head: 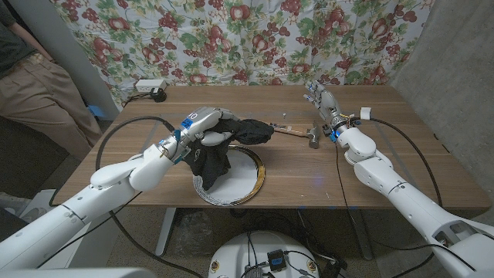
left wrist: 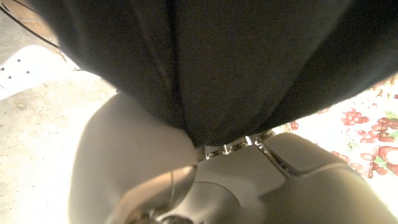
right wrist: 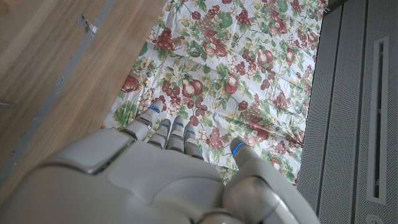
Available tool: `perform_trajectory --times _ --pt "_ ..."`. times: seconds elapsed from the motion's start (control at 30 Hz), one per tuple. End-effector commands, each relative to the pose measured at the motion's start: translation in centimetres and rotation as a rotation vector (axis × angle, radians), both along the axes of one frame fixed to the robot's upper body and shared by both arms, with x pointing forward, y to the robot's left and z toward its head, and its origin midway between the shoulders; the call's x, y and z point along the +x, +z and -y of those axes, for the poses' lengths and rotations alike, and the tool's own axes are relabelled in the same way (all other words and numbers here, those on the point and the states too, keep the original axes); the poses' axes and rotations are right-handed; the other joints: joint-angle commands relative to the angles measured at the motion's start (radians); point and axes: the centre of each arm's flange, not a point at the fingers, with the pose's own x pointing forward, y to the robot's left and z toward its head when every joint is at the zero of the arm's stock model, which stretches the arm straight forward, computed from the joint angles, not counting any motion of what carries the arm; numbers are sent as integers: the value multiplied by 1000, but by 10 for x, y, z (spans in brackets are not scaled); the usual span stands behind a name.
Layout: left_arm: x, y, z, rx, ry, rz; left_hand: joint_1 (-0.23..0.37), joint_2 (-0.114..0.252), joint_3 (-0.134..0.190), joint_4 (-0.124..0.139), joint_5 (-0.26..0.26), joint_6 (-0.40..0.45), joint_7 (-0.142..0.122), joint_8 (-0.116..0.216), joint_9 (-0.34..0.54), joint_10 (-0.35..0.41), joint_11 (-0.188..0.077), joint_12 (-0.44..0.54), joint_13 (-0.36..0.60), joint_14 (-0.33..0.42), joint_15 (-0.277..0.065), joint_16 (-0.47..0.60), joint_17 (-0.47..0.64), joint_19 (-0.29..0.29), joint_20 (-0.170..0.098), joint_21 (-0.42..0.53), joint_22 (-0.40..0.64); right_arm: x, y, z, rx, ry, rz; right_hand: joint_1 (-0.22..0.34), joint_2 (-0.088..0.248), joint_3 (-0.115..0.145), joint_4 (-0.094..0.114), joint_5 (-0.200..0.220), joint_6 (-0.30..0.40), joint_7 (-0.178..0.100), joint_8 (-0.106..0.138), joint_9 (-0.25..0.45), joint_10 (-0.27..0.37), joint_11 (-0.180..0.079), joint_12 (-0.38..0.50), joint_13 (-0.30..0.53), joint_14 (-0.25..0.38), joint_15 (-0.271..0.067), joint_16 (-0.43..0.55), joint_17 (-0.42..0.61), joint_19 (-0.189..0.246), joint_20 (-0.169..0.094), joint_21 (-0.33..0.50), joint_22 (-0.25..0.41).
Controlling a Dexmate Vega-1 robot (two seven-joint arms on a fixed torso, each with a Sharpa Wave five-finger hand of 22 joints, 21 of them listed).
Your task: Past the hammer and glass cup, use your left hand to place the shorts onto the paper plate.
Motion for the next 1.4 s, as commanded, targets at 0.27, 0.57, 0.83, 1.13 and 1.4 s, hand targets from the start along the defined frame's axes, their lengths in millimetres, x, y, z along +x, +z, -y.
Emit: perform_trajectory --times 0.27,0.57,0.83,1.13,1.4 --pt "3 -6 3 54 32 -41 128 124 8 0 7 35 5 6 30 18 -5 -10 2 121 -181 -12 -9 1 -129 3 3 -1 -1 0 2 -4 4 3 38 3 0 0 3 1 1 3 10 0 2 2 8 -3 2 0 -9 -40 1 3" --pt "7 -9 2 99 64 -75 130 124 9 -1 6 36 4 0 26 26 -7 -22 -10 124 -182 -33 -38 -5 -129 -1 1 -1 1 -2 1 -2 8 3 38 3 0 0 2 1 1 3 9 -3 2 2 8 -3 2 0 -9 -40 1 3" --pt "9 -9 4 133 74 -101 133 123 12 -4 4 37 2 -6 22 31 -5 -34 -22 124 -184 -51 -61 -8 -127 -5 0 1 3 -3 4 -2 9 3 38 4 -1 0 3 0 1 3 10 -2 2 2 8 -3 2 0 -10 -41 1 3" --pt "9 -9 4 152 94 -71 117 115 11 0 -3 18 -35 -28 11 16 -34 -75 -56 102 -190 -111 -125 -31 -105 -24 -6 2 4 -3 2 -5 11 3 37 4 -1 0 2 1 1 3 9 -1 2 2 9 -2 2 0 -9 -40 1 3" --pt "11 -10 6 197 101 -106 82 87 7 -1 -5 -43 -70 -65 -8 -22 -73 -130 -94 61 -201 -194 -200 -66 -65 -48 -8 4 5 -2 7 -7 10 2 37 3 0 0 3 0 1 3 9 -3 2 2 9 -3 2 0 -10 -41 1 3"
